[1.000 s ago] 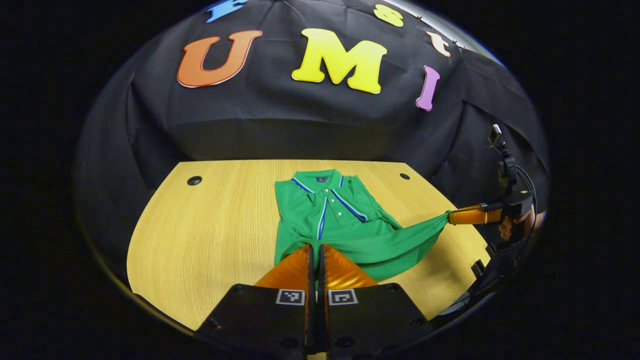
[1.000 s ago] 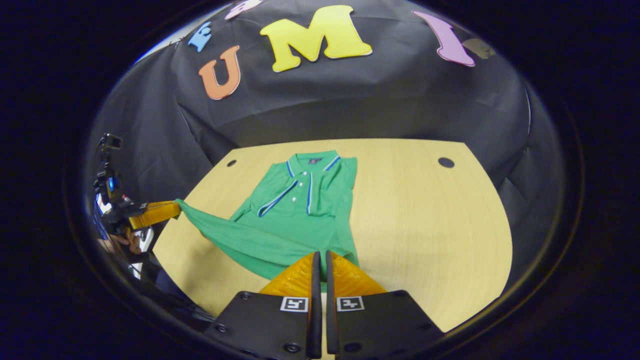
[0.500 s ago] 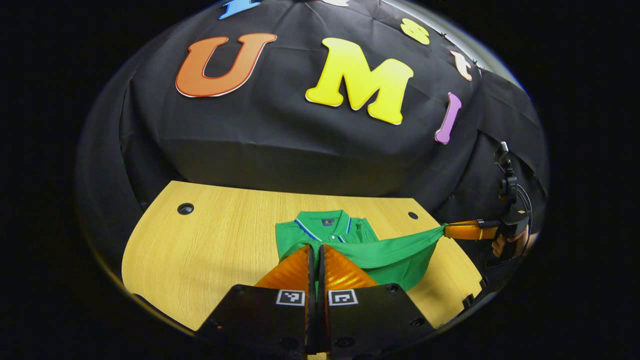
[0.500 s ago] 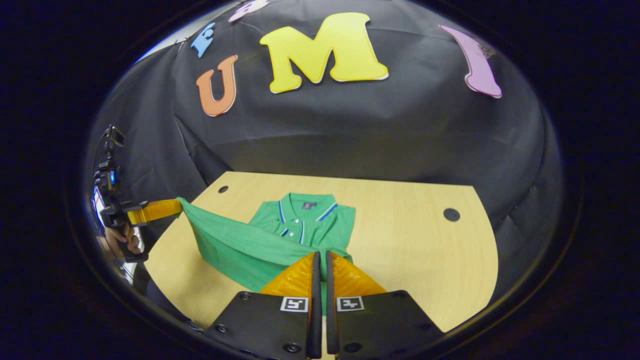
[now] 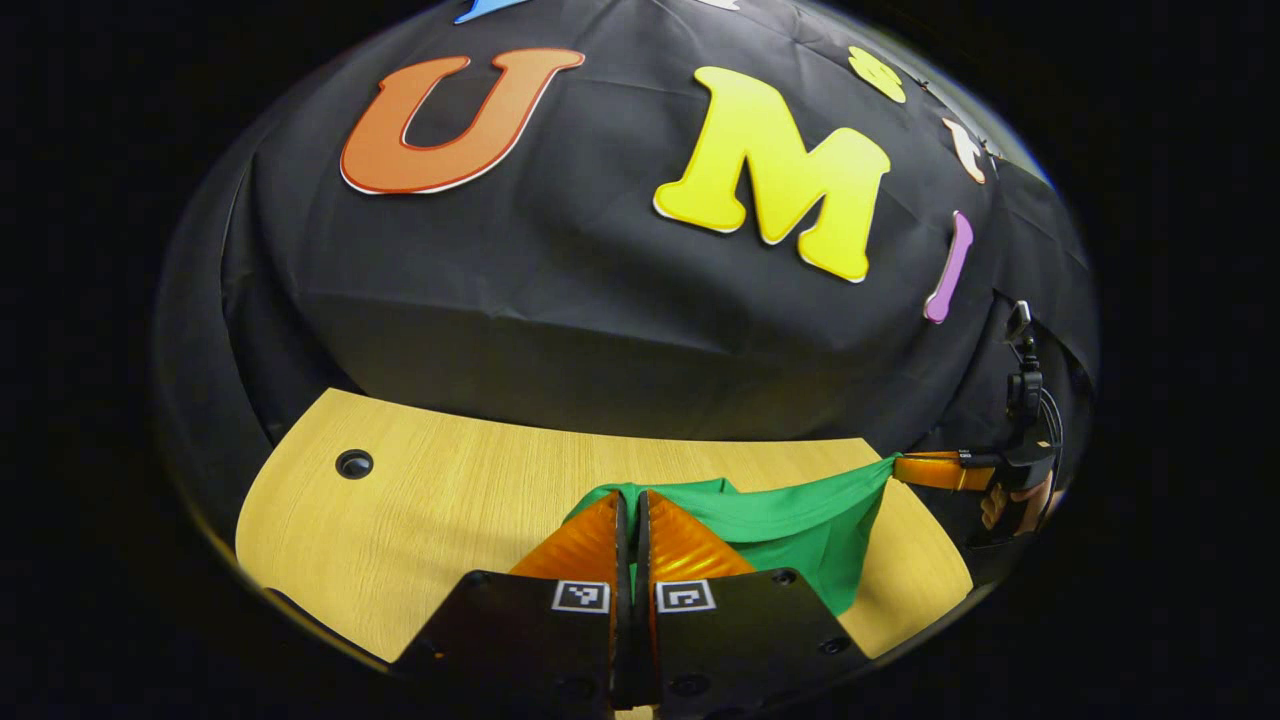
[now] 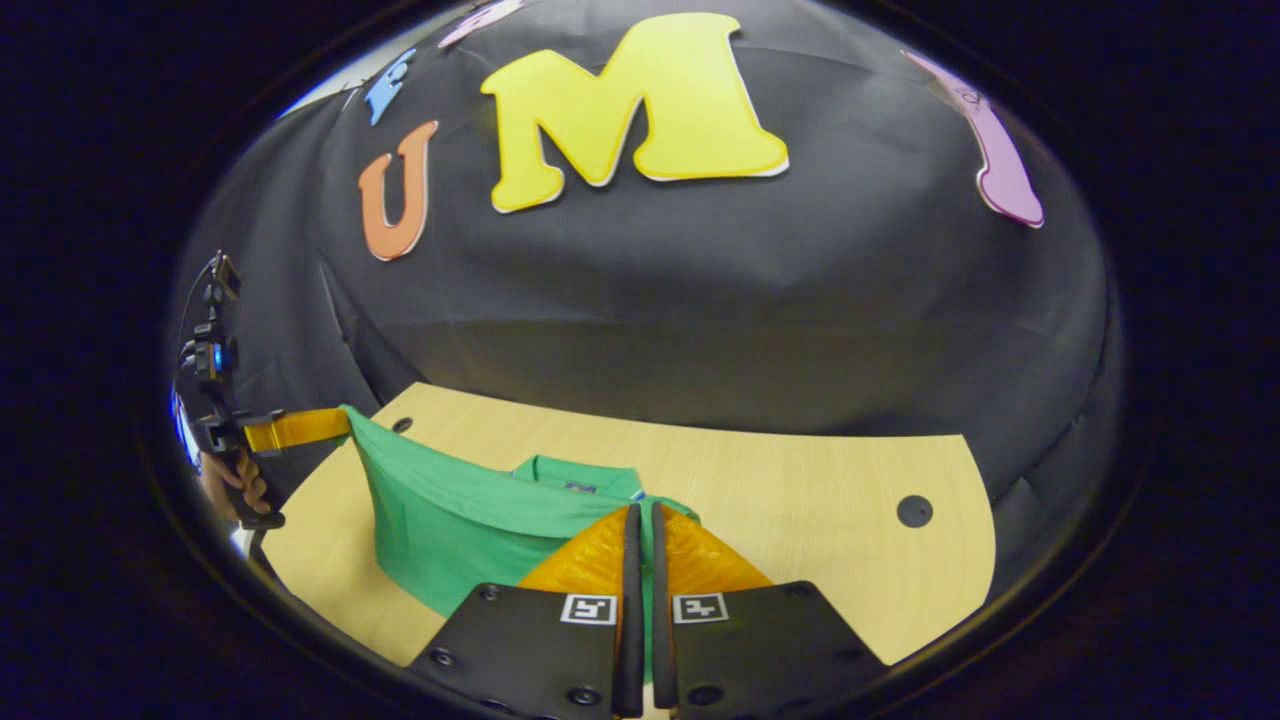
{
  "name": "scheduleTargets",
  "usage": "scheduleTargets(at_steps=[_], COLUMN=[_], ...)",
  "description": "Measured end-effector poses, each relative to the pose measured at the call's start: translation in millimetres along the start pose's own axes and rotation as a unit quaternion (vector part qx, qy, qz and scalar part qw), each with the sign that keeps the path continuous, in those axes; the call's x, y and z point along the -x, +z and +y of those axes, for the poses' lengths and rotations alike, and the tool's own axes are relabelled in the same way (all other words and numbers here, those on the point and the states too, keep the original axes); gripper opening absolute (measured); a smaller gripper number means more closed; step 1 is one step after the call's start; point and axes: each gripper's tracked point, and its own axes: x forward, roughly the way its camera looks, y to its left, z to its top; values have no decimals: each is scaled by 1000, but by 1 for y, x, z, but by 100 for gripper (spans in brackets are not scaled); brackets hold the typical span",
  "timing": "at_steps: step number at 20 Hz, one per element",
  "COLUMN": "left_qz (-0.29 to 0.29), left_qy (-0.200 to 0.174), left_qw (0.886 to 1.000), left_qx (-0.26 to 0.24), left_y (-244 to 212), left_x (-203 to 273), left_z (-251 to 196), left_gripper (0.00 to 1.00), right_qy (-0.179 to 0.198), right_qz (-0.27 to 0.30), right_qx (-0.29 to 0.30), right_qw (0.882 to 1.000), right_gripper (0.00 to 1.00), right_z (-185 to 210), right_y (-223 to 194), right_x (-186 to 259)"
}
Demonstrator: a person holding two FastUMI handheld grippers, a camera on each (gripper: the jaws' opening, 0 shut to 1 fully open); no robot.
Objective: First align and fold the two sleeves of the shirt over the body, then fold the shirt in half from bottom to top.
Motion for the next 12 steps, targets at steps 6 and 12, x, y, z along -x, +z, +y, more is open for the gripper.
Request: scheduleTargets(at_steps=[6, 12], left_qz=[-18, 9], left_qy=[32, 72], left_qw=[999, 997], left_qx=[13, -9], left_y=[-17, -62], left_x=[-70, -127], left_z=[28, 47], left_gripper=[3, 3], right_qy=[1, -13], right_qz=[-1, 25], right_qx=[-30, -34], right_qw=[1000, 999], right_gripper=[6, 3], right_z=[-19, -35], right_y=[-15, -58], right_x=[-73, -137])
